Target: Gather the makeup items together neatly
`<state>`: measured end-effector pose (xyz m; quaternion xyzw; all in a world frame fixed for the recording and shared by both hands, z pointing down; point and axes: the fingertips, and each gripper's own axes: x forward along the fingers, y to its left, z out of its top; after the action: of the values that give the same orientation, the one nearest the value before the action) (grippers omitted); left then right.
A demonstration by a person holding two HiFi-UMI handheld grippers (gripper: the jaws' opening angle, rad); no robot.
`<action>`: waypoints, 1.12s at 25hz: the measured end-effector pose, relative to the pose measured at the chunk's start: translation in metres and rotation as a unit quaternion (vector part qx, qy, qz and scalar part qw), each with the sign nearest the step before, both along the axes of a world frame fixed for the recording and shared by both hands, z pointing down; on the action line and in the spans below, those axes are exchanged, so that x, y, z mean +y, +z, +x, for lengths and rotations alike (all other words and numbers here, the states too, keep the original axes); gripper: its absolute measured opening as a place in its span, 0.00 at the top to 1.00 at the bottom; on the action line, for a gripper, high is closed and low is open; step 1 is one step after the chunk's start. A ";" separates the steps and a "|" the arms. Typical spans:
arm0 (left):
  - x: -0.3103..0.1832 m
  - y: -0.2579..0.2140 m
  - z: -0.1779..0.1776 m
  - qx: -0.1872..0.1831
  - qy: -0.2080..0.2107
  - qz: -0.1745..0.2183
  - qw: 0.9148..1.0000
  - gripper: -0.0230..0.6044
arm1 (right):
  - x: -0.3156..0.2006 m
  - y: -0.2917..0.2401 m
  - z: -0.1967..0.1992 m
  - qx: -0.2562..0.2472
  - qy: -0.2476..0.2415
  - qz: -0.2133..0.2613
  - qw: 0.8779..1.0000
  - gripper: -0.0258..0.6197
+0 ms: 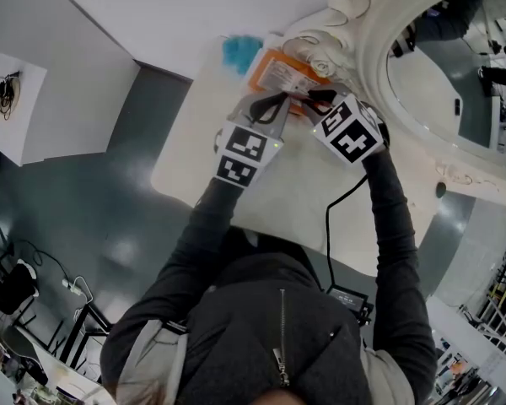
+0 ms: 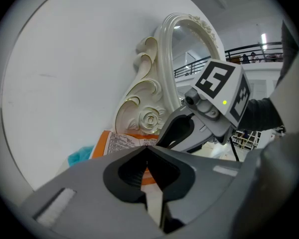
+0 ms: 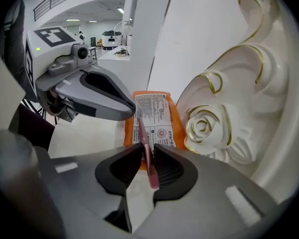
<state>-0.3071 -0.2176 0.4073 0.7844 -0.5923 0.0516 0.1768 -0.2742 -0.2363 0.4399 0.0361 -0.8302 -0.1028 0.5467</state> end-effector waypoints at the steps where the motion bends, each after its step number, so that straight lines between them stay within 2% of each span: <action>1: 0.000 0.000 0.000 0.000 0.000 0.000 1.000 0.95 | 0.000 0.000 0.000 0.003 -0.002 0.001 1.000 0.84; 4: 0.000 0.000 0.001 0.000 0.003 0.001 1.000 0.95 | 0.003 0.001 0.000 0.013 -0.011 0.005 1.000 0.88; 17: 0.011 -0.007 -0.001 -0.009 0.013 0.006 1.000 0.95 | 0.009 -0.006 0.001 0.004 0.004 0.025 1.000 0.88; 23: 0.019 -0.010 0.006 -0.014 0.026 0.007 1.000 0.95 | 0.014 -0.013 0.010 -0.007 0.025 0.034 0.999 0.88; 28: 0.027 -0.013 0.015 -0.022 0.045 0.012 0.999 0.95 | 0.018 -0.023 0.023 -0.029 0.062 0.047 0.997 0.88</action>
<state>-0.2920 -0.1907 0.3942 0.8113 -0.5605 0.0695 0.1513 -0.2514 -0.2187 0.4169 0.1157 -0.8361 -0.1064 0.5255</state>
